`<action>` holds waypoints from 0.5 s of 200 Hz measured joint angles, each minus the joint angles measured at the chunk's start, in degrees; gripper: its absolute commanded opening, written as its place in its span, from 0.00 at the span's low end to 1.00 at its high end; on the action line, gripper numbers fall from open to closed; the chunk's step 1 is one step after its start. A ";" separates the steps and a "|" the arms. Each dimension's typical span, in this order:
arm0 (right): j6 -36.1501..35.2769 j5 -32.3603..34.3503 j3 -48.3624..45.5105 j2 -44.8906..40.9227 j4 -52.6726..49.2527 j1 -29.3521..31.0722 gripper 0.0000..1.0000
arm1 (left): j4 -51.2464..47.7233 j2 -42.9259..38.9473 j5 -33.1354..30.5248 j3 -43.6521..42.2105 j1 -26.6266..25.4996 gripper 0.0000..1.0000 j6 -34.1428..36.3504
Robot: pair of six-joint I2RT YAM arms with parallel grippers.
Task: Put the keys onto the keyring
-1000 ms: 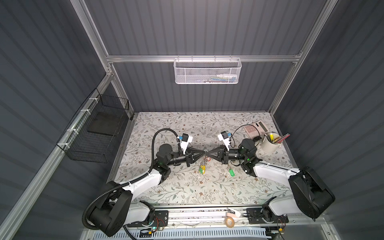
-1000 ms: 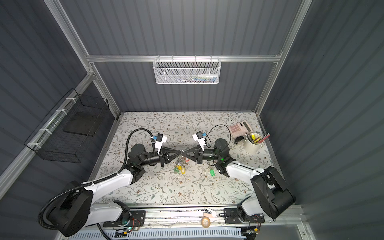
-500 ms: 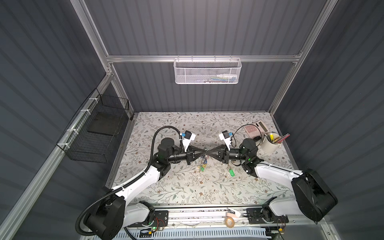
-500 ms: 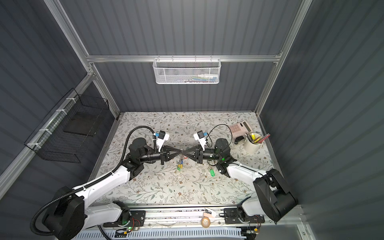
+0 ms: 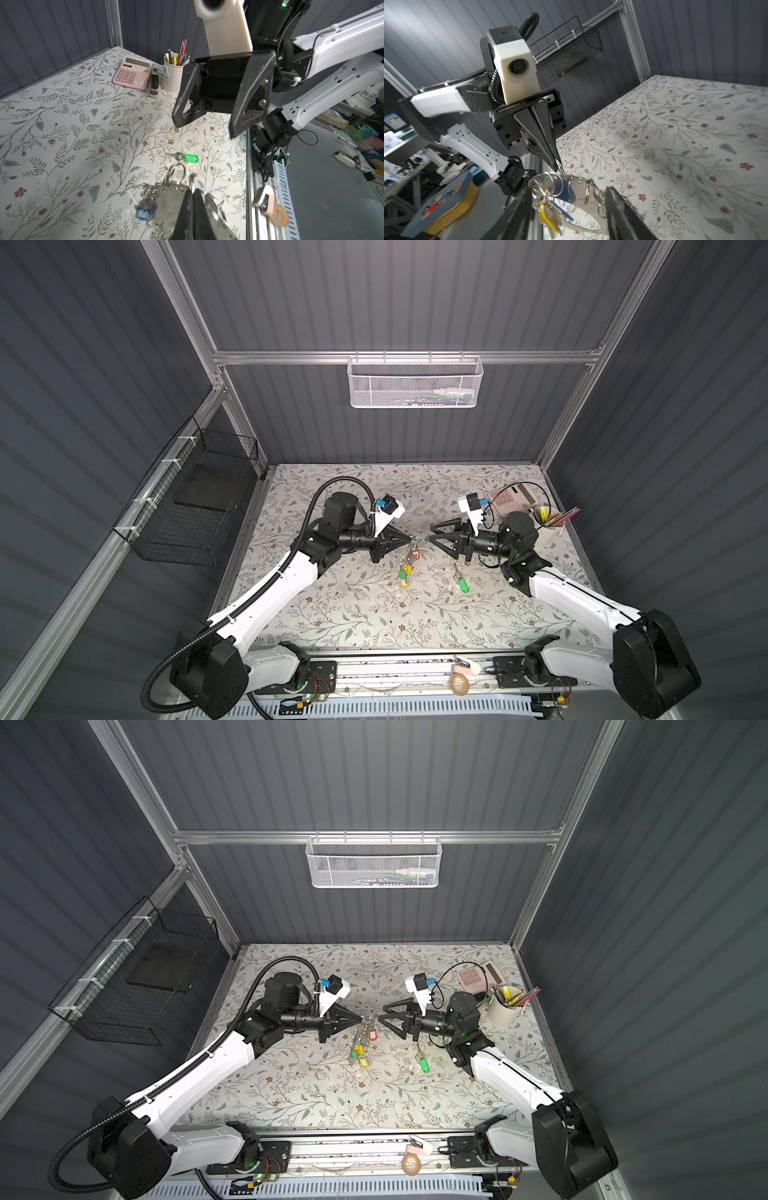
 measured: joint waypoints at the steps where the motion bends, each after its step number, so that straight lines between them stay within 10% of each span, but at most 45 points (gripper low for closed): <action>1: -0.81 0.22 -0.09 -0.11 0.00 0.02 0.84 | -0.48 0.09 -0.15 0.33 0.00 0.00 0.44; 22: -6.99 4.83 -3.45 -2.34 0.11 0.94 0.99 | -5.68 0.70 -2.34 2.80 0.00 0.00 6.16; 100: -29.18 17.59 -1.60 3.58 -7.87 9.09 0.90 | -19.47 0.72 -13.25 5.77 -3.80 0.00 20.11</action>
